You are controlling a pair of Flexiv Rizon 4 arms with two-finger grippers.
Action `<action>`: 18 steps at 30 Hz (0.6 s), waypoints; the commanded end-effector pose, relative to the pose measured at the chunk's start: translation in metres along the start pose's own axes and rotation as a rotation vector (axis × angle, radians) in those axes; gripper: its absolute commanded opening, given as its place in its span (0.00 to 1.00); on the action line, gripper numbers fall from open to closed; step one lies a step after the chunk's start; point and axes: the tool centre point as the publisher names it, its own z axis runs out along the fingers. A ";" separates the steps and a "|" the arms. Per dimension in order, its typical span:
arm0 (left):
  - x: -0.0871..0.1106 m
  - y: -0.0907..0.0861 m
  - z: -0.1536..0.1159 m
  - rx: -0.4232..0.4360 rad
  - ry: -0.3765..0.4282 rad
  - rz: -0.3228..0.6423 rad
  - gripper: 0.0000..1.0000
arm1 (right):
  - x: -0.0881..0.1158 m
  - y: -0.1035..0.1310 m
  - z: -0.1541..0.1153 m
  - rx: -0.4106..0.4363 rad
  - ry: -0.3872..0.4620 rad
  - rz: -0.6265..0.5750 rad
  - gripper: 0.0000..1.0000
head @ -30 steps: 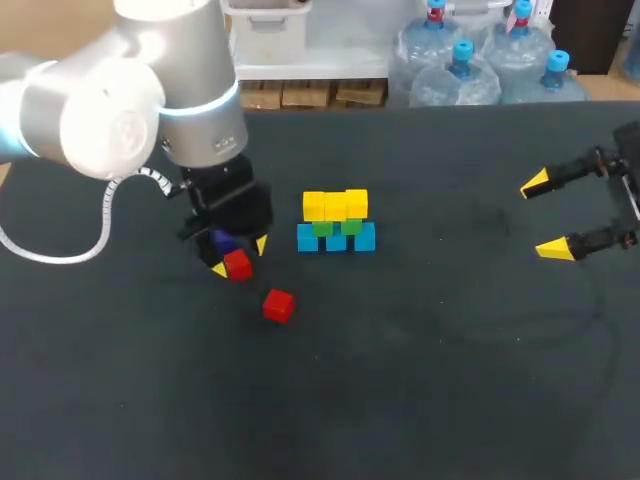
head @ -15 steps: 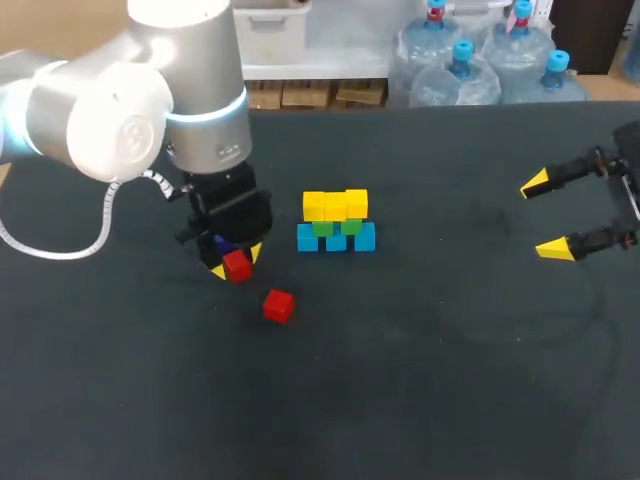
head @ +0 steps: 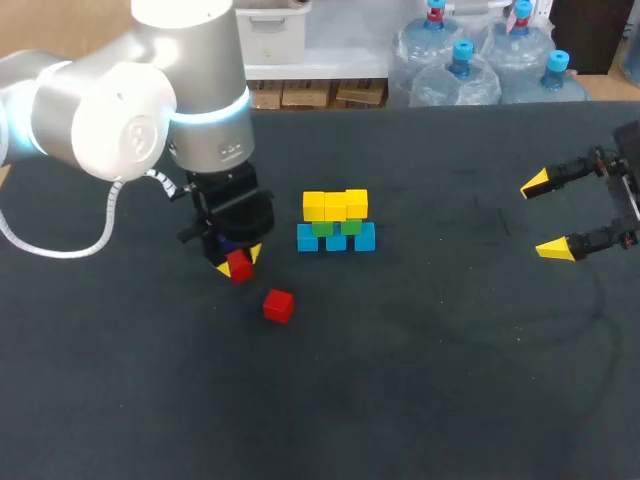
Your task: Place the blue cubes, place green cubes on the blue cubes, place the yellow cubes on the green cubes, then place the red cubes on the yellow cubes, and place purple cube on the red cubes.
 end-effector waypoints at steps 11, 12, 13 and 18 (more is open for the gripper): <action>0.003 -0.001 -0.018 -0.011 -0.004 -0.058 0.00 | 0.000 -0.001 0.001 0.000 -0.001 -0.001 1.00; 0.003 0.000 -0.023 -0.020 -0.023 -0.093 0.00 | 0.000 -0.001 0.001 0.000 -0.001 -0.001 1.00; 0.003 0.000 -0.030 -0.034 -0.039 -0.126 0.00 | 0.000 -0.001 0.001 0.000 -0.001 -0.001 1.00; 0.001 0.005 -0.068 -0.124 -0.099 -0.307 0.00 | 0.000 -0.001 0.001 0.000 -0.001 -0.001 1.00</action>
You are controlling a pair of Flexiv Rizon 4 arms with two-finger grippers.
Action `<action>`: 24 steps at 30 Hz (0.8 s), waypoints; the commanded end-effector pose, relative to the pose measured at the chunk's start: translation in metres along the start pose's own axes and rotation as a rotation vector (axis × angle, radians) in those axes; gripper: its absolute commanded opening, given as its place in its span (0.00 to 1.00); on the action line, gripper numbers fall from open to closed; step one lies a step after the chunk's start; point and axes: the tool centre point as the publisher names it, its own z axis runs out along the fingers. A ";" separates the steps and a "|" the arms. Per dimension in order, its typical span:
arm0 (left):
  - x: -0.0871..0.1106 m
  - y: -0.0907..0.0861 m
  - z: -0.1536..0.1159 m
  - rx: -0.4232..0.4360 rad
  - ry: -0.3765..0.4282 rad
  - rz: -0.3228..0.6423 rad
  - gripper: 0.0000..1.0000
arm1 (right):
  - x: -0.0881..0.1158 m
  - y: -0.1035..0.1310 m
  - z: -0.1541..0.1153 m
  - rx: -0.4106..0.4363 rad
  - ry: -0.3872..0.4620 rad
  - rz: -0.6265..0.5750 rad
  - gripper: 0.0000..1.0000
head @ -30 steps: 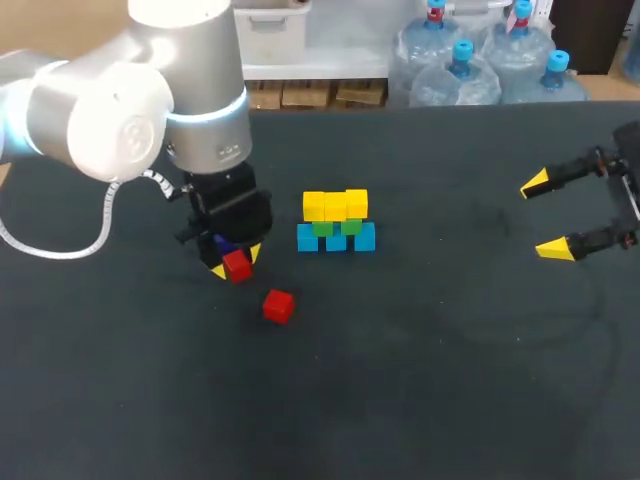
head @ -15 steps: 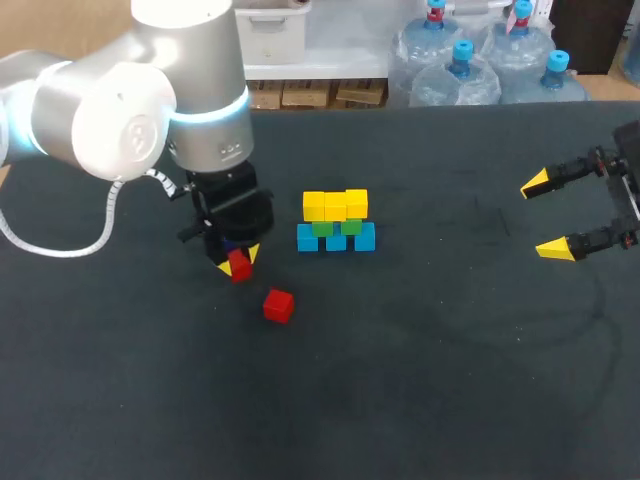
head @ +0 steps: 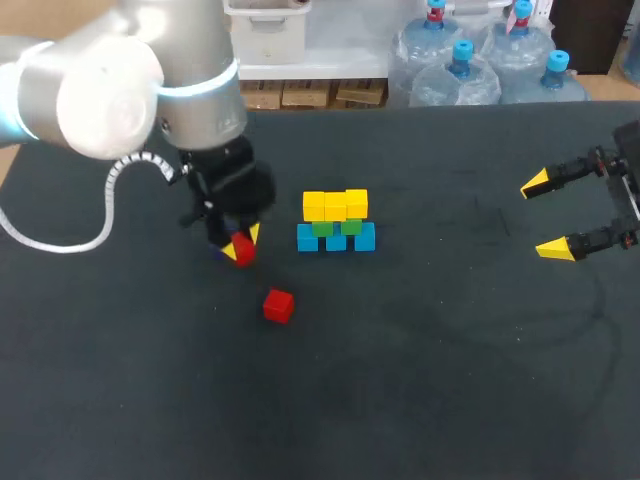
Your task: Place the blue cubes, place green cubes on the blue cubes, place the yellow cubes on the green cubes, then place the red cubes on the yellow cubes, and place purple cube on the red cubes.
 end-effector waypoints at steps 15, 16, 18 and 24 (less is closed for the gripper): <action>0.000 0.008 -0.091 -0.225 -0.069 -0.369 0.00 | 0.000 -0.001 0.001 0.000 -0.001 -0.001 1.00; 0.001 0.010 -0.091 -0.232 -0.074 -0.386 0.00 | 0.000 -0.001 0.001 0.000 -0.001 -0.001 1.00; 0.002 0.013 -0.093 -0.248 -0.084 -0.417 0.00 | 0.000 -0.001 0.001 0.000 -0.001 -0.001 1.00; 0.004 0.024 -0.094 -0.254 -0.090 -0.506 0.00 | 0.000 -0.001 0.001 0.000 -0.001 -0.001 1.00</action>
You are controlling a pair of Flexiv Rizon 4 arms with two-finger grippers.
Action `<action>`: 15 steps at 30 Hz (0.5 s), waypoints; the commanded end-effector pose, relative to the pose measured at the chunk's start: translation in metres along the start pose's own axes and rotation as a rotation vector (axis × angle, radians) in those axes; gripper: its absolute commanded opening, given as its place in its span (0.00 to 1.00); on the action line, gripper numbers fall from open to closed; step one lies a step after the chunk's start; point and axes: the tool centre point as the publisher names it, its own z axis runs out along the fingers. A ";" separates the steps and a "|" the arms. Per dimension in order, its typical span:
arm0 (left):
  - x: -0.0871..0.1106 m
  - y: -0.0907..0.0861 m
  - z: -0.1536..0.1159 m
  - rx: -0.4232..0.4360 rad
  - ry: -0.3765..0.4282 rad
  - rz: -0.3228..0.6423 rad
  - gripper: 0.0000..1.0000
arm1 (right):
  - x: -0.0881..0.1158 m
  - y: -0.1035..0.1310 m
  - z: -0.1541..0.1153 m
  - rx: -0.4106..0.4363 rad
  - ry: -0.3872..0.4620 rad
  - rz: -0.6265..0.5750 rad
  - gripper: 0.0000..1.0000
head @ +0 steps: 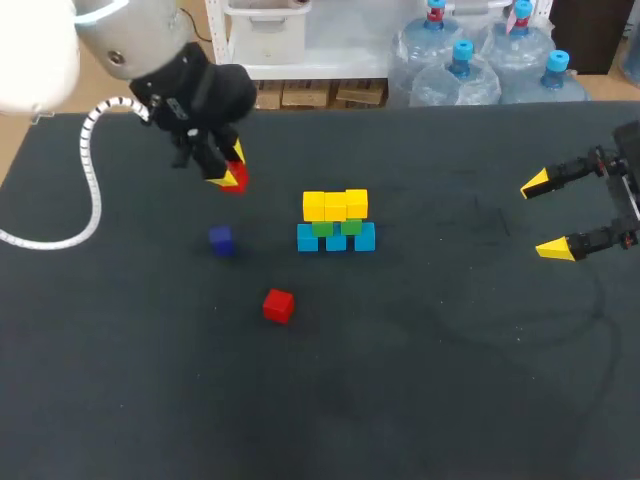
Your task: Place the blue cubes, place green cubes on the blue cubes, place the yellow cubes on the green cubes, then place the red cubes on the yellow cubes, and place purple cube on the red cubes.
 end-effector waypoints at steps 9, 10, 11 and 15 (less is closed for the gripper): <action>-0.018 0.012 0.005 -0.022 0.062 -0.125 0.00 | 0.000 -0.001 0.001 0.000 -0.001 -0.001 1.00; -0.021 0.013 0.006 -0.022 0.082 -0.130 0.00 | 0.000 -0.001 0.001 0.000 -0.001 -0.001 1.00; -0.024 0.014 0.007 -0.021 0.083 -0.133 0.00 | 0.000 -0.001 0.001 0.000 -0.001 -0.001 1.00; -0.032 0.018 0.011 -0.007 0.156 -0.143 0.00 | 0.000 -0.001 0.001 0.000 -0.001 -0.001 1.00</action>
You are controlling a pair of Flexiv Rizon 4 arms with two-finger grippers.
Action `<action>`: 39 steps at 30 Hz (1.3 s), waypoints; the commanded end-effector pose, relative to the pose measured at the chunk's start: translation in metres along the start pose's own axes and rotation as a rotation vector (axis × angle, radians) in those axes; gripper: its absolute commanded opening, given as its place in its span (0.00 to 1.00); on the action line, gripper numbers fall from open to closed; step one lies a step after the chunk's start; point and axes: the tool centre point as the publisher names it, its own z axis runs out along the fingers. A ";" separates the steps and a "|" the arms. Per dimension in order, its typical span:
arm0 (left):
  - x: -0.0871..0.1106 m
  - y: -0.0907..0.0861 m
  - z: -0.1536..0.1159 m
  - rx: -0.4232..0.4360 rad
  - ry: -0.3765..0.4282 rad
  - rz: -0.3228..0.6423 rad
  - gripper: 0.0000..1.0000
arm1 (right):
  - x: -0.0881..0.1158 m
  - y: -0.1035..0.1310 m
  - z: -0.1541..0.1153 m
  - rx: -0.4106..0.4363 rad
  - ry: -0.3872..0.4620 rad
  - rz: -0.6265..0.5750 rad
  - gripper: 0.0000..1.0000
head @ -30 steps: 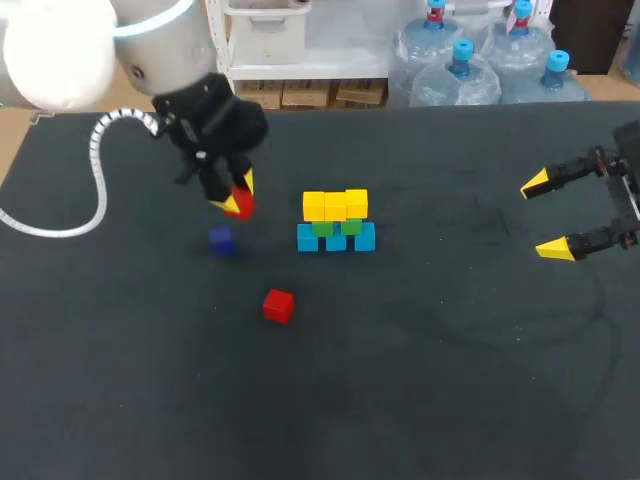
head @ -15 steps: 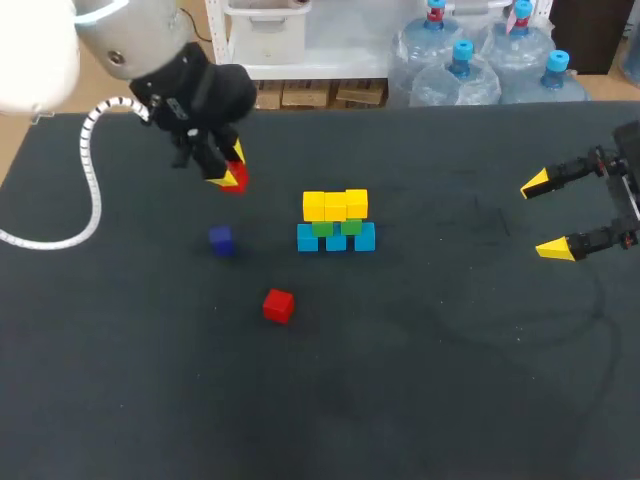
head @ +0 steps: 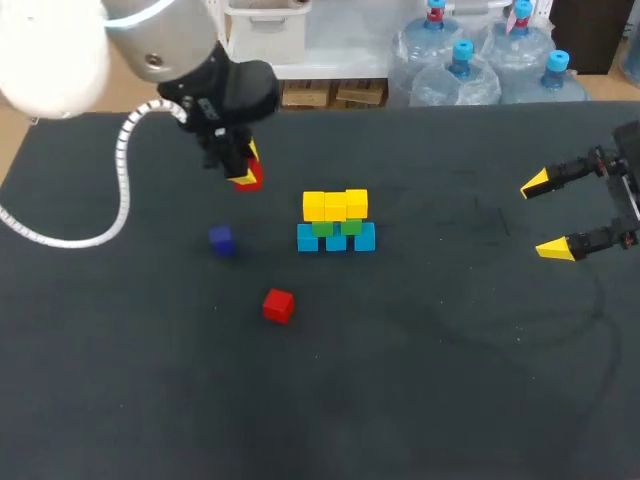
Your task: Place the blue cubes, place green cubes on the blue cubes, place the yellow cubes on the green cubes, then place the red cubes on the yellow cubes, and place purple cube on the red cubes.
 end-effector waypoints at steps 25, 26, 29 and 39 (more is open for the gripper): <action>-0.062 0.029 0.036 0.126 0.208 -0.035 0.00 | 0.000 -0.001 0.001 0.000 -0.001 -0.001 1.00; -0.063 0.028 0.037 0.128 0.207 -0.037 0.00 | 0.000 -0.001 0.001 0.000 -0.001 -0.001 1.00; -0.068 0.027 0.040 0.131 0.201 -0.038 0.00 | 0.000 -0.001 0.001 0.000 -0.001 -0.001 1.00; -0.079 0.025 0.044 0.128 0.191 -0.042 0.00 | 0.000 -0.001 0.001 0.000 -0.001 -0.001 1.00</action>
